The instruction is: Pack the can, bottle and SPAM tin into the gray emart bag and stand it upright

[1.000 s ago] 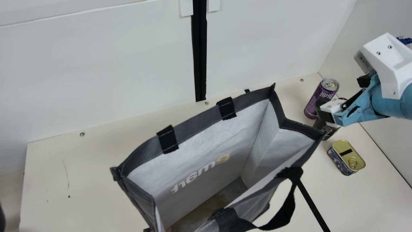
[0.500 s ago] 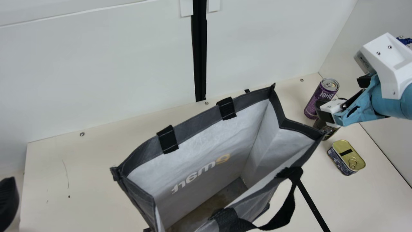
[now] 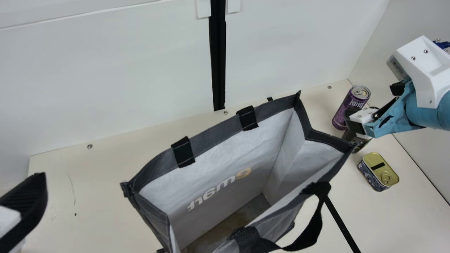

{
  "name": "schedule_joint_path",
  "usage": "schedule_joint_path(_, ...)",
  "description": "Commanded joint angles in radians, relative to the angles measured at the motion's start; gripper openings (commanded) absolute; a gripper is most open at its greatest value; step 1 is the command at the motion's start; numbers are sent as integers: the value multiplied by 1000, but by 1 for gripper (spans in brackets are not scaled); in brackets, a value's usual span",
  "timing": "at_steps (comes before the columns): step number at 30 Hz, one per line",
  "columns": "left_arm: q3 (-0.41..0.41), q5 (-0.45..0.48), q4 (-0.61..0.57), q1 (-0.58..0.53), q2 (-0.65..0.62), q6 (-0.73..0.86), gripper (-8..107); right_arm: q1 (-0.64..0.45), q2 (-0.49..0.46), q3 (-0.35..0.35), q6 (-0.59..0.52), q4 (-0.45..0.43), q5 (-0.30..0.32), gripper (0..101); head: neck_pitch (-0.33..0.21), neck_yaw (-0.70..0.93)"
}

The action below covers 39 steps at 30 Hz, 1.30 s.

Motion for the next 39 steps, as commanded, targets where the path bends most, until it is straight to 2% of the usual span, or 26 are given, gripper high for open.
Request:
schedule_joint_path(1, -18, 3, -4, -12, 15, 3, 90, 0, 0, 0, 0, 0, 0, 95, -23, -2)
schedule_joint_path(26, -220, 44, -25, -204, 188, -12, 90, 0, 0, 0, 0, 0, 0, 95, -23, -2)
schedule_joint_path(39, -286, 44, -8, -309, 259, -18, 90, 0, 0, 0, 0, 0, 0, 95, -23, -2)
